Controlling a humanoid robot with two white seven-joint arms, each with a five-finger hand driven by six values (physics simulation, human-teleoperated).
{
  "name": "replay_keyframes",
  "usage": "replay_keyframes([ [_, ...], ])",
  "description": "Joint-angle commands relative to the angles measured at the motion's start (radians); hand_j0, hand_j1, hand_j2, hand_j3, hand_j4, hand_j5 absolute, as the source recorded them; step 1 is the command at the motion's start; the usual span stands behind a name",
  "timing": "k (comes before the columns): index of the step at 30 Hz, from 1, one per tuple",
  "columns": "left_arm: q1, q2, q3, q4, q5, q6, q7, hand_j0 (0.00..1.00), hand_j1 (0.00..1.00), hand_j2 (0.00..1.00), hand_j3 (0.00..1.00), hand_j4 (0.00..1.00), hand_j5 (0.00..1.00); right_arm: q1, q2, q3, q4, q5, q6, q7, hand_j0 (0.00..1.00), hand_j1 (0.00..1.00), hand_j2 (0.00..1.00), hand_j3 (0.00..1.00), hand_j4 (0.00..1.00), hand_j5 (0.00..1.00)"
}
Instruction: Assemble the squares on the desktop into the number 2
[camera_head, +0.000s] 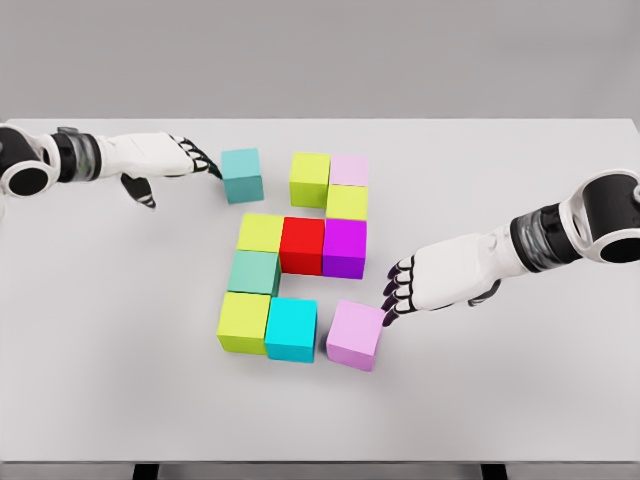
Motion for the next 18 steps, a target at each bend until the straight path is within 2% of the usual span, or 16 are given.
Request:
replay_keyframes([
  [1,0.0,-0.012,0.002,0.026,0.004,0.001,0.0,0.99,0.99,0.99,0.99,0.99,0.99,0.0,0.001,-0.001,0.0,-0.004,0.002,0.0,0.98,0.98,0.98,0.98,0.98,0.98],
  [18,-0.02,-0.066,0.004,0.09,-0.002,0.001,0.0,1.0,1.0,1.0,1.0,1.0,1.0,0.0,0.029,-0.016,0.023,-0.006,0.002,0.0,0.98,0.98,0.98,0.98,0.98,0.98],
])
